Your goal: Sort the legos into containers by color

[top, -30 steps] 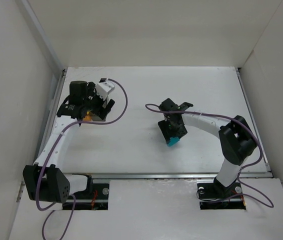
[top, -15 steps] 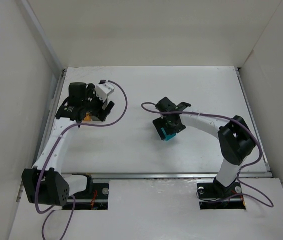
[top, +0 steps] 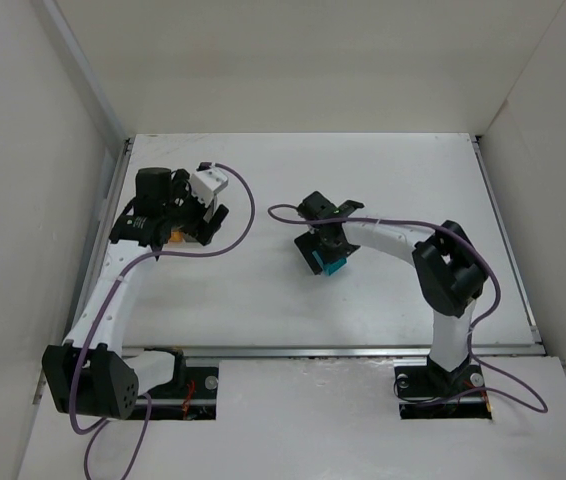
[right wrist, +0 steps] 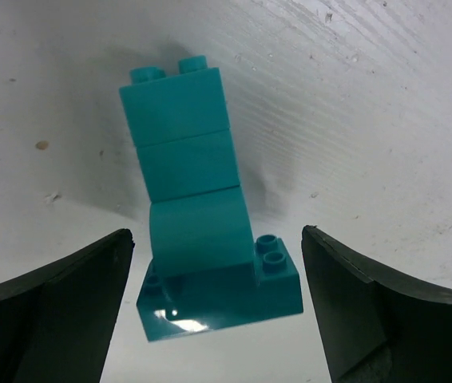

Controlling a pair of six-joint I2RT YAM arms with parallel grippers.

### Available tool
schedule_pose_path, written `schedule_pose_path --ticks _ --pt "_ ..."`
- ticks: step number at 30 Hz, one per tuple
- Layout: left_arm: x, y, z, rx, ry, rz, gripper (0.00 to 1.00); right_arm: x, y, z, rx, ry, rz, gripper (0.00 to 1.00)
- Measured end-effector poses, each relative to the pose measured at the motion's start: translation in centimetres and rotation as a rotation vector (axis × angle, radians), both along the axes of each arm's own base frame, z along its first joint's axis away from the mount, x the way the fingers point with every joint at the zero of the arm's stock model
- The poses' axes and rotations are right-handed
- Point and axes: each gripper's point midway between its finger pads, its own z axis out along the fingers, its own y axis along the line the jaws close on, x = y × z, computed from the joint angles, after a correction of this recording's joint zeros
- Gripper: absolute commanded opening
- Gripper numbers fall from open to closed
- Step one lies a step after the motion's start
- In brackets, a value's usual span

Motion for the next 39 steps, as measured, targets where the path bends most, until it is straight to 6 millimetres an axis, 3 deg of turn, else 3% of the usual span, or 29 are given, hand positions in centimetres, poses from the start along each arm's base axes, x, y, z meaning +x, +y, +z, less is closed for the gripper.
schedule_pose_path --ticks 4,9,16,18,19,20,21,25,28,34,36,39 --pt "-0.1 0.0 -0.2 0.000 0.005 0.000 0.85 0.7 -0.3 -0.9 -0.047 -0.006 -0.002 0.93" --pt "-0.2 0.0 -0.4 0.001 0.010 0.000 0.85 2.0 0.1 -0.4 -0.054 -0.044 0.026 0.92" --pt "-0.3 0.0 -0.3 0.001 0.009 -0.001 0.84 2.5 0.7 -0.2 -0.035 -0.063 0.061 0.52" --pt "-0.4 0.0 -0.3 0.004 0.010 -0.003 0.77 2.6 1.0 -0.2 -0.022 -0.062 0.072 0.25" --pt "-0.4 0.0 -0.4 0.004 0.011 -0.004 0.73 2.6 1.2 -0.1 -0.012 -0.062 0.079 0.25" --pt "-0.5 0.0 -0.5 0.007 0.013 -0.009 0.69 2.6 1.5 -0.1 -0.001 -0.060 0.079 0.09" --pt "-0.6 0.0 -0.5 0.009 0.016 -0.016 0.66 2.5 1.6 0.0 0.009 -0.059 0.088 0.03" --pt "-1.7 -0.5 -0.8 0.028 0.018 -0.099 0.64 1.5 2.5 1.0 0.079 -0.042 0.143 0.00" --pt "-4.0 -1.5 -0.8 0.052 0.011 -0.254 0.76 0.4 4.2 4.8 0.190 -0.082 0.241 0.00" --pt "-9.4 -4.8 0.5 -0.005 -0.052 -0.607 0.86 -3.7 11.3 16.8 0.491 -0.276 0.536 0.01" --pt "-10.3 -5.7 1.0 -0.053 -0.062 -0.670 0.88 -5.3 13.6 19.7 0.574 -0.319 0.625 0.01" --pt "-11.1 -6.9 2.0 -0.124 -0.072 -0.738 0.88 -7.7 16.1 21.3 0.643 -0.332 0.726 0.00"
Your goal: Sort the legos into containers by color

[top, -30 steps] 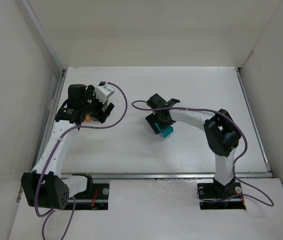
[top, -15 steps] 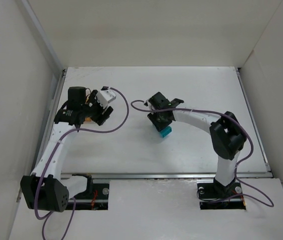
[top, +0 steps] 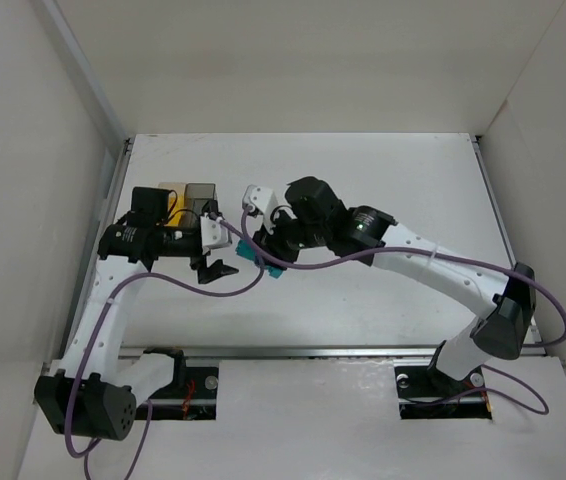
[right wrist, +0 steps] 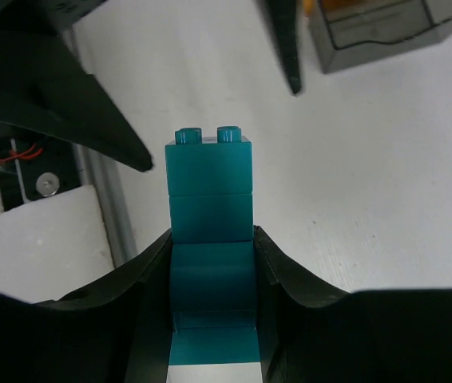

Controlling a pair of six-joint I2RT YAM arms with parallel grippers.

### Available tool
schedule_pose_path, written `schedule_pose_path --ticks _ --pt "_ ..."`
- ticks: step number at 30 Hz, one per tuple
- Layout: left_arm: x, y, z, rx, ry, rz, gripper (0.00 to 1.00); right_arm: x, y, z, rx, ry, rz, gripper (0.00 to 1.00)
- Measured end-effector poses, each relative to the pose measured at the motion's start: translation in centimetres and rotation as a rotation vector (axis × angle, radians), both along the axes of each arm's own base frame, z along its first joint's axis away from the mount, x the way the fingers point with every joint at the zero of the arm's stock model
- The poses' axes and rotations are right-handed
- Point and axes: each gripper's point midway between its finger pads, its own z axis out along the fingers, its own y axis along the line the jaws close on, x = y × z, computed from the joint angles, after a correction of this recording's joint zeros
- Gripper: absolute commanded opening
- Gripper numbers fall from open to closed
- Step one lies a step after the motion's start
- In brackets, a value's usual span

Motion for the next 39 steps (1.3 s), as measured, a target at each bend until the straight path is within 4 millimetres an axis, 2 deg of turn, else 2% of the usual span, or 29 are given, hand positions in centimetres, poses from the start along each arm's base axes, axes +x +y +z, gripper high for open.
schedule_pose_path --ticks 4,5,8,13,17,18,24,30,34,36,39 --pt "-0.5 -1.0 1.4 -0.067 0.003 -0.058 0.80 -2.1 1.4 -0.2 0.007 0.005 0.086 0.00" --pt "-0.6 -1.2 1.8 -0.077 -0.001 -0.070 0.76 -2.3 1.6 -0.3 0.008 0.006 0.096 0.00" --pt "-1.1 -1.5 2.6 -0.096 -0.014 -0.106 0.75 -2.4 1.7 -0.3 0.011 0.003 0.113 0.00" --pt "-2.3 -1.9 2.6 -0.104 -0.007 -0.160 0.48 -2.5 1.8 -0.3 0.013 -0.004 0.130 0.00" --pt "-2.7 -2.0 2.4 -0.110 0.016 -0.172 0.15 -2.5 1.9 -0.5 0.005 -0.013 0.141 0.00" --pt "-2.7 -2.1 2.5 -0.115 0.016 -0.175 0.02 -2.5 1.7 -0.8 -0.006 -0.010 0.138 0.00" --pt "-2.5 -1.9 2.5 -0.096 0.003 -0.169 0.00 -2.1 1.8 -1.2 -0.005 -0.022 0.126 0.00" --pt "-1.4 -0.8 2.2 -0.069 0.016 -0.098 0.00 -1.7 0.3 -6.0 -0.099 -0.002 0.071 0.00" --pt "-0.1 -0.3 1.9 -0.055 0.023 -0.048 0.00 -1.2 -0.3 -7.3 -0.121 0.010 0.036 0.00" --pt "0.5 -0.1 1.6 -0.052 0.032 -0.031 0.00 -0.3 -0.5 -7.5 -0.115 0.018 -0.003 0.00" --pt "1.5 0.4 1.4 -0.052 0.047 0.009 0.00 2.8 -0.8 -8.7 -0.134 0.049 -0.104 0.00"
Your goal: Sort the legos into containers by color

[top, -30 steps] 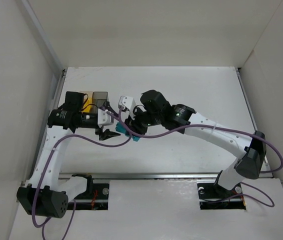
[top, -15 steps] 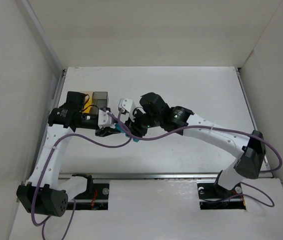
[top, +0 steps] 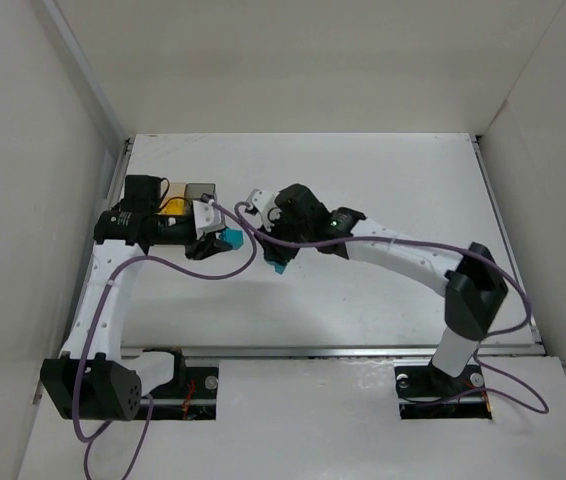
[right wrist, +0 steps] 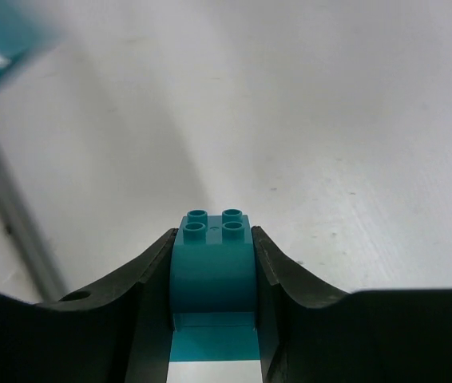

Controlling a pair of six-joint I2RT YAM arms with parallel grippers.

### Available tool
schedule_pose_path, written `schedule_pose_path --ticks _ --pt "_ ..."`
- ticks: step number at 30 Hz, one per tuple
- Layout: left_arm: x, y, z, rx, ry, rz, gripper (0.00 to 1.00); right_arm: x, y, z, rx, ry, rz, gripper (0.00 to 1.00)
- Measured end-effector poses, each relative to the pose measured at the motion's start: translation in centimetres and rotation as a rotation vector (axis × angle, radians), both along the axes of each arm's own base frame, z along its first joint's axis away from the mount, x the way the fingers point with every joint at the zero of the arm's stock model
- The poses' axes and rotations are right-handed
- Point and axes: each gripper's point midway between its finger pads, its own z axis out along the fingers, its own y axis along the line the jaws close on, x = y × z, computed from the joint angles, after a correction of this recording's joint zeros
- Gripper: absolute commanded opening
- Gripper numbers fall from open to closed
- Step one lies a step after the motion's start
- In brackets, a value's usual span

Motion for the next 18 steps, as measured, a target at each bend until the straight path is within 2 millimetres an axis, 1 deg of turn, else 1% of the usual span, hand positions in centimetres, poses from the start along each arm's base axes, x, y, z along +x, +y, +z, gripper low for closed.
schedule_pose_path --ticks 2,4,5,6,7,8,10,12,14,16,18 --pt "0.7 0.5 -0.1 -0.002 0.009 0.036 0.00 2.9 0.2 -1.9 -0.046 0.027 -0.086 0.01" --pt "1.3 0.9 -0.2 -0.005 0.015 0.066 0.00 5.7 0.3 -4.5 -0.108 0.054 -0.169 0.06" --pt "1.4 1.2 -0.4 -0.005 0.022 0.079 0.00 6.6 0.2 -6.0 -0.143 0.069 -0.202 0.15" --pt "1.5 1.3 -0.7 -0.005 0.030 0.090 0.00 7.1 -0.1 -7.7 -0.182 0.091 -0.226 0.21" --pt "1.5 1.4 -1.0 -0.005 0.042 0.098 0.00 7.1 -0.5 -9.2 -0.220 0.114 -0.241 0.29" --pt "1.5 1.4 -1.3 -0.004 0.052 0.102 0.00 6.8 -0.9 -10.5 -0.252 0.137 -0.248 0.47" --pt "1.3 1.4 -1.6 -0.004 0.071 0.109 0.00 6.1 -1.6 -12.1 -0.299 0.179 -0.256 0.62" --pt "1.3 1.4 -1.8 -0.006 0.081 0.113 0.00 5.7 -1.6 -12.3 -0.303 0.187 -0.255 0.73" --pt "1.3 1.4 -1.7 -0.008 0.082 0.115 0.00 5.7 -1.3 -11.8 -0.284 0.180 -0.249 0.76" --pt "1.4 1.4 -1.7 -0.010 0.080 0.117 0.00 5.7 -1.2 -10.8 -0.249 0.159 -0.243 0.79" --pt "1.4 1.4 -1.6 -0.015 0.080 0.114 0.00 5.0 -1.8 -9.4 -0.222 0.138 -0.224 0.79"
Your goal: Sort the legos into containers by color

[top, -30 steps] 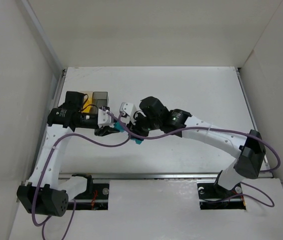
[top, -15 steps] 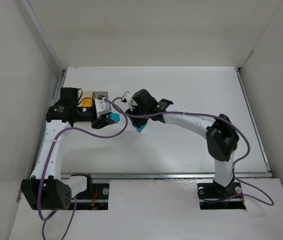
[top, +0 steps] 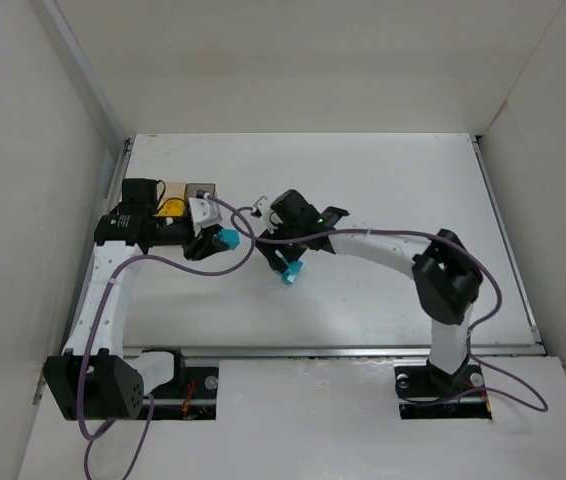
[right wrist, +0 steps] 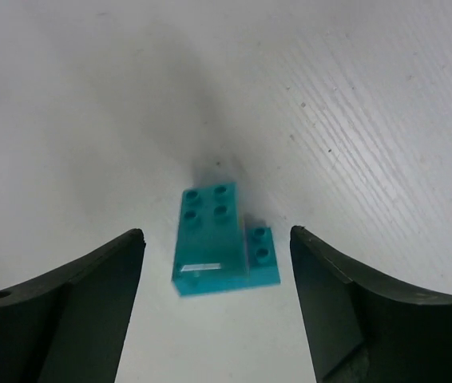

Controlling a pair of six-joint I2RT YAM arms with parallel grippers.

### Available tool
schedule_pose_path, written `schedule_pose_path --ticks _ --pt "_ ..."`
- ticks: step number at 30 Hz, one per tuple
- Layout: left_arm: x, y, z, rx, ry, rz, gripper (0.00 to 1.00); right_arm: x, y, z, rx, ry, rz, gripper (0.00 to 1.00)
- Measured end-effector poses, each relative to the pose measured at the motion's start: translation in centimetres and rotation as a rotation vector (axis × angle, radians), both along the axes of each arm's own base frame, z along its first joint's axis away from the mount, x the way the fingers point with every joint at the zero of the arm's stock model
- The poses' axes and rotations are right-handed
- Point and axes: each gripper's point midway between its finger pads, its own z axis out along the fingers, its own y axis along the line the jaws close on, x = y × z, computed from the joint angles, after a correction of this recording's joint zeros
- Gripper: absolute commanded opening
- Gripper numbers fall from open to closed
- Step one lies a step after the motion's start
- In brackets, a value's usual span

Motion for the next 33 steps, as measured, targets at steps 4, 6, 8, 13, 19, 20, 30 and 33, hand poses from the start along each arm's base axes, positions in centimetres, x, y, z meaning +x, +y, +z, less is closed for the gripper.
schedule_pose_path --ticks 4,6,8,13,19,20,30,33 --pt "-0.2 -0.4 0.4 -0.028 -0.006 -0.023 0.00 -2.6 -0.5 5.7 0.177 -0.088 0.110 0.79" --pt "-0.6 -0.7 0.7 -0.048 -0.010 -0.044 0.00 -4.0 -0.2 9.6 0.286 -0.144 0.187 0.78" --pt "-0.9 -1.0 0.9 -0.067 -0.013 -0.065 0.00 -5.0 0.9 14.2 0.411 -0.222 0.277 0.78" --pt "-1.6 -1.5 1.4 -0.105 -0.021 -0.106 0.00 -6.8 3.6 19.2 0.547 -0.309 0.421 0.78" --pt "-2.5 -2.0 1.6 -0.126 -0.015 -0.143 0.00 -7.3 5.3 19.1 0.557 -0.299 0.481 0.77" --pt "-2.7 -2.1 1.6 -0.131 -0.012 -0.150 0.00 -7.2 5.5 19.1 0.556 -0.298 0.486 0.75" --pt "-3.7 -2.6 2.4 -0.150 -0.033 -0.180 0.00 -7.9 7.0 20.0 0.587 -0.297 0.550 0.45" --pt "-3.8 -2.5 2.5 -0.149 -0.033 -0.180 0.00 -8.1 7.1 20.1 0.590 -0.296 0.559 0.46"
